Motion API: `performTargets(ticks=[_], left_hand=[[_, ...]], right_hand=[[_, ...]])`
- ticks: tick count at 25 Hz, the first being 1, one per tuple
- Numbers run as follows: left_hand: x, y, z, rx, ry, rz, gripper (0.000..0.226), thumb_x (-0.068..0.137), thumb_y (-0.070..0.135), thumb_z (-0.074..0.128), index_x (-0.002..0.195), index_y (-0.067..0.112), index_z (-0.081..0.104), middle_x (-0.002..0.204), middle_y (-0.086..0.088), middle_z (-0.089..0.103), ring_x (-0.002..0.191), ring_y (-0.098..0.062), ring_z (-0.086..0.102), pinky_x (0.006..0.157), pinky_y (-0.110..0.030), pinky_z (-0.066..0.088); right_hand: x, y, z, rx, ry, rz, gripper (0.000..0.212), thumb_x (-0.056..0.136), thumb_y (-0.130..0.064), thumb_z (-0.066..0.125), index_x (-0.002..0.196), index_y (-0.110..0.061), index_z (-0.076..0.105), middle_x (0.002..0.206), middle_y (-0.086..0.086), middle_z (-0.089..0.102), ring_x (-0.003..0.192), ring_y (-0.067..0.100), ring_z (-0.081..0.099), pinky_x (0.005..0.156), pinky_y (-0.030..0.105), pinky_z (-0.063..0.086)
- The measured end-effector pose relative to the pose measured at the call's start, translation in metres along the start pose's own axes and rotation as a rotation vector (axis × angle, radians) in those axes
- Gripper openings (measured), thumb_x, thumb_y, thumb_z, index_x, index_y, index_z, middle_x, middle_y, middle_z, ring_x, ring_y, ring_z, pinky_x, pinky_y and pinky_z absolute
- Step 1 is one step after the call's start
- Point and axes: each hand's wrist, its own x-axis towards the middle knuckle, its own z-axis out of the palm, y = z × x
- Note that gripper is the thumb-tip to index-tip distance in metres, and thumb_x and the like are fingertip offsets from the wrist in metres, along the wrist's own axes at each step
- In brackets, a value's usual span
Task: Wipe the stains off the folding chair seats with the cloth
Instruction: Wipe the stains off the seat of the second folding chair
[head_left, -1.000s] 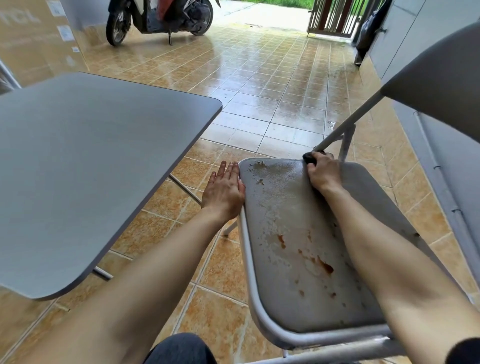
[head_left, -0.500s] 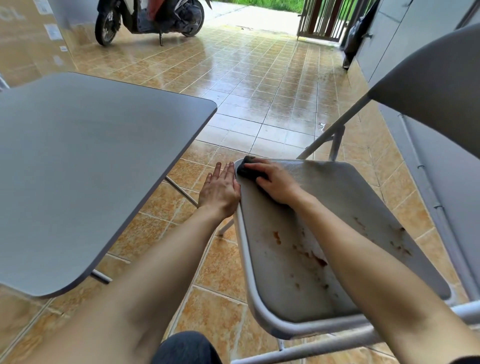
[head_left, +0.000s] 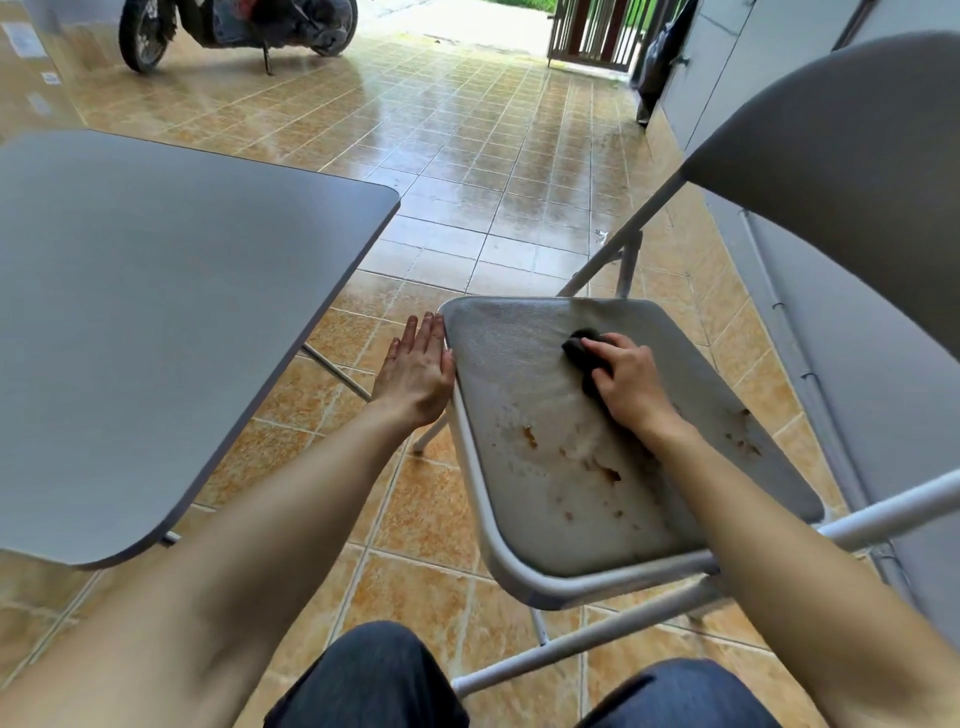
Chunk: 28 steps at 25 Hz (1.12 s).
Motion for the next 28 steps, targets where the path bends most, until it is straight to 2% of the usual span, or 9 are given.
performTargets(ticks=[3,6,9,14,17,19,23,26,28], left_hand=[[-0.024,-0.001,0.005,-0.018,-0.014,0.057,0.06,0.102,0.035,0.016,0.154,0.013,-0.002,0.164,-0.003,-0.006,0.152,-0.015,-0.008,0.124,-0.037,0.001],[-0.031,-0.003,0.004,-0.019,-0.013,0.074,0.059,0.103,0.034,0.016,0.155,0.013,-0.001,0.164,-0.003,-0.004,0.152,-0.015,-0.006,0.124,-0.038,0.002],[-0.031,-0.004,0.0,-0.027,-0.035,0.062,0.059,0.102,0.034,0.017,0.155,0.013,0.0,0.164,-0.002,-0.004,0.152,-0.015,-0.007,0.124,-0.038,0.001],[-0.065,0.008,0.005,0.015,-0.045,0.223,0.061,0.102,0.037,0.02,0.155,0.013,0.0,0.164,-0.002,-0.005,0.152,-0.015,-0.006,0.124,-0.035,0.0],[-0.08,0.014,0.015,-0.008,-0.007,0.242,0.06,0.103,0.035,0.02,0.155,0.013,0.0,0.164,-0.003,-0.005,0.152,-0.015,-0.005,0.124,-0.034,0.001],[-0.078,0.013,0.015,0.002,-0.007,0.227,0.06,0.103,0.034,0.02,0.155,0.013,0.0,0.164,-0.004,-0.005,0.152,-0.015,-0.005,0.124,-0.035,0.002],[-0.081,0.013,0.014,0.048,-0.026,0.233,0.059,0.103,0.034,0.019,0.155,0.012,0.0,0.164,-0.003,-0.006,0.152,-0.014,-0.005,0.123,-0.034,0.001],[-0.083,0.013,0.012,0.062,-0.028,0.247,0.059,0.103,0.034,0.018,0.155,0.012,0.0,0.164,-0.003,-0.006,0.152,-0.014,-0.004,0.123,-0.034,0.001],[-0.081,0.014,0.01,0.066,-0.023,0.246,0.06,0.103,0.035,0.018,0.155,0.012,0.0,0.164,-0.003,-0.004,0.152,-0.014,-0.003,0.124,-0.035,0.002]], right_hand=[[-0.015,-0.049,0.016,0.12,0.002,0.017,0.045,0.087,-0.007,0.054,0.131,-0.013,0.059,0.141,0.012,0.05,0.121,0.037,0.046,0.111,0.033,0.03],[-0.072,-0.1,0.032,0.17,-0.073,-0.225,0.049,0.083,-0.005,0.056,0.131,-0.014,0.058,0.139,0.012,0.051,0.118,0.034,0.047,0.11,0.037,0.035],[-0.094,-0.083,0.02,0.078,-0.067,-0.291,0.053,0.084,-0.004,0.057,0.136,-0.017,0.054,0.142,0.01,0.046,0.113,0.031,0.043,0.108,0.038,0.035],[-0.084,0.022,-0.025,-0.098,0.081,0.161,0.048,0.09,-0.009,0.051,0.137,-0.015,0.051,0.143,0.011,0.043,0.115,0.038,0.041,0.106,0.043,0.036],[-0.097,0.028,-0.035,-0.049,0.107,0.335,0.046,0.092,-0.01,0.048,0.138,-0.012,0.05,0.143,0.015,0.041,0.12,0.04,0.039,0.107,0.041,0.031],[-0.11,-0.01,-0.023,0.045,0.081,0.274,0.047,0.09,-0.009,0.05,0.137,-0.011,0.051,0.141,0.015,0.042,0.121,0.039,0.042,0.108,0.036,0.03],[-0.166,-0.1,0.011,0.145,-0.037,-0.052,0.052,0.087,-0.006,0.052,0.139,-0.013,0.049,0.143,0.013,0.039,0.12,0.031,0.04,0.108,0.03,0.027],[-0.177,-0.092,0.004,0.096,-0.04,-0.127,0.056,0.086,-0.004,0.054,0.14,-0.015,0.048,0.144,0.011,0.039,0.117,0.031,0.04,0.107,0.032,0.03],[-0.17,-0.053,-0.009,0.018,-0.006,-0.064,0.057,0.083,-0.003,0.056,0.139,-0.015,0.049,0.142,0.013,0.042,0.115,0.034,0.042,0.107,0.034,0.031]])
